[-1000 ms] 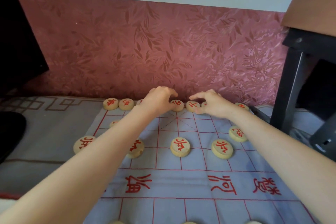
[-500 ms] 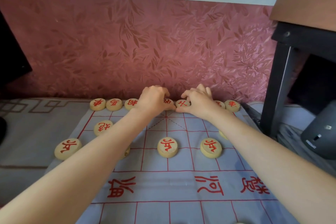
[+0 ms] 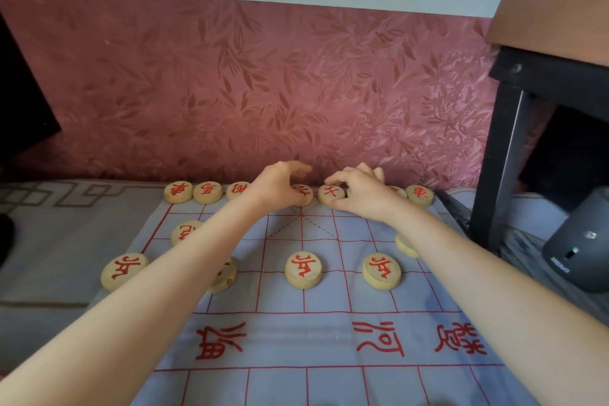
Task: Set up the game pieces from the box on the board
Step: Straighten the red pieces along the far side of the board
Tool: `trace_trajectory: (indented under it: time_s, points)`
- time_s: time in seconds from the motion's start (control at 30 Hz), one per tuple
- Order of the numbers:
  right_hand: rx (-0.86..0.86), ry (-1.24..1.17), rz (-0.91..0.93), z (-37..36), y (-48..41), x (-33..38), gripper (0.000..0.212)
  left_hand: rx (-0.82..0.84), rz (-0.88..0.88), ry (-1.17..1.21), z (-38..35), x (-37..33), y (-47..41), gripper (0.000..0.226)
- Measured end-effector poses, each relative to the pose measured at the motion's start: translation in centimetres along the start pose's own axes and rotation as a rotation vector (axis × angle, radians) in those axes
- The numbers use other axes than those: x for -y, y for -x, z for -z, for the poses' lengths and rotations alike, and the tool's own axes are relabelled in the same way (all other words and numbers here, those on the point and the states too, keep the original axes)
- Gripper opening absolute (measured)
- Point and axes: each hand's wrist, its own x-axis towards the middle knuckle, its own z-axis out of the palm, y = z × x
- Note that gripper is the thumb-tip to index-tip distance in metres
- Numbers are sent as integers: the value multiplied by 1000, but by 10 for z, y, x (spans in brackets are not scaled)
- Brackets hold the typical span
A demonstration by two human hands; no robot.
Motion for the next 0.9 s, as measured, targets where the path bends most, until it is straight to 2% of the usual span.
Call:
trace_trajectory:
  time_s: [0.17, 0.27, 0.63, 0.8, 0.9]
  points:
    - [-46, 36, -14, -3, -1, 3, 44, -227, 5, -249, -9, 3, 4, 62]
    - [-44, 25, -24, -2, -2, 2, 47, -283, -17, -371, -13, 4, 5, 58]
    - [-31, -33, -32, -2, 0, 0, 48, -40, -44, -343, -8, -5, 4, 46]
    - [-33, -31, -24, -1, 0, 1, 54, -122, -62, -281, -9, -2, 5, 54]
    - [-35, -40, -23, -1, -1, 1, 52, -162, -79, -314, -9, -2, 3, 52]
